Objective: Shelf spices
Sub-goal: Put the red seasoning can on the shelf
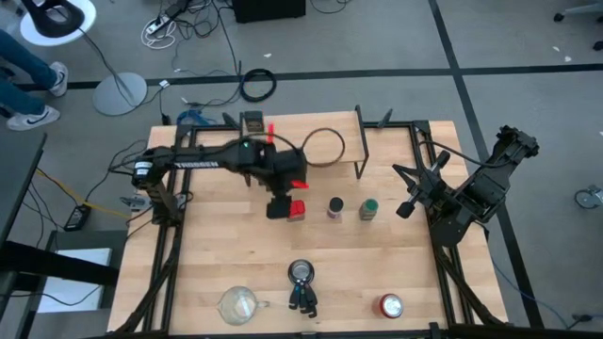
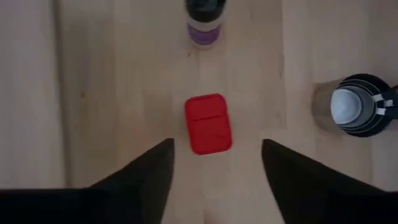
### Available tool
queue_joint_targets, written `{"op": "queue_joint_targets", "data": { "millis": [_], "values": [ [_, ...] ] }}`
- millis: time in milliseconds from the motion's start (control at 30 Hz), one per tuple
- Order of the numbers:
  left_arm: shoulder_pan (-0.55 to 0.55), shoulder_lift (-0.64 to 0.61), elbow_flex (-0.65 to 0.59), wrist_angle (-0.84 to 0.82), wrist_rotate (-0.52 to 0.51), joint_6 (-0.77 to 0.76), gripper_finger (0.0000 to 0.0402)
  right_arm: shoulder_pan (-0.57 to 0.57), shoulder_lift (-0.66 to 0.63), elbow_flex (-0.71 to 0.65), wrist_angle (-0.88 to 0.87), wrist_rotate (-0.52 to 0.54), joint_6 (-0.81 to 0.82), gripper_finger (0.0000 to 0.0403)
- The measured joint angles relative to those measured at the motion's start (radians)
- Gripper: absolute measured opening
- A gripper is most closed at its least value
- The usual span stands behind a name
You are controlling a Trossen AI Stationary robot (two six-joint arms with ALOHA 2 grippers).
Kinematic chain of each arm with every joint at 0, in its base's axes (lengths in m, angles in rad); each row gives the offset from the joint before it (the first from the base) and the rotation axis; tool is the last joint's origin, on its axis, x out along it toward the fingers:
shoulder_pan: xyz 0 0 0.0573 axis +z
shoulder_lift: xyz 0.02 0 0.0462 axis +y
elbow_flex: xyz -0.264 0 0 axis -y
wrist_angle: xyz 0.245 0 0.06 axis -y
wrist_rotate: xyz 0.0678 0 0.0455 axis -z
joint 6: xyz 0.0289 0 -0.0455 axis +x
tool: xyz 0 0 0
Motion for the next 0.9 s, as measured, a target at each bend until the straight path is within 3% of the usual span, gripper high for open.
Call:
{"op": "queue_joint_targets", "data": {
  "millis": [100,233,600,900],
  "values": [
    [-0.047,0.033,0.0,0.021,-0.027,-0.029,0.0285,0.0,0.0,0.0,0.002,0.0,0.0,0.0005],
    [-0.098,0.084,0.0,0.055,-0.139,-0.08,0.0305,0.0,0.0,0.0,0.003,0.0,-0.002,0.0007],
    [-0.111,0.256,0.0,0.045,-0.197,-0.183,0.0299,0.0,0.0,0.0,0.017,0.0,-0.019,0.0007],
    [-0.108,0.302,0.0,0.04,-0.209,-0.202,0.0299,0.0,0.0,0.0,0.018,-0.005,-0.026,0.0002]
  ]
}}
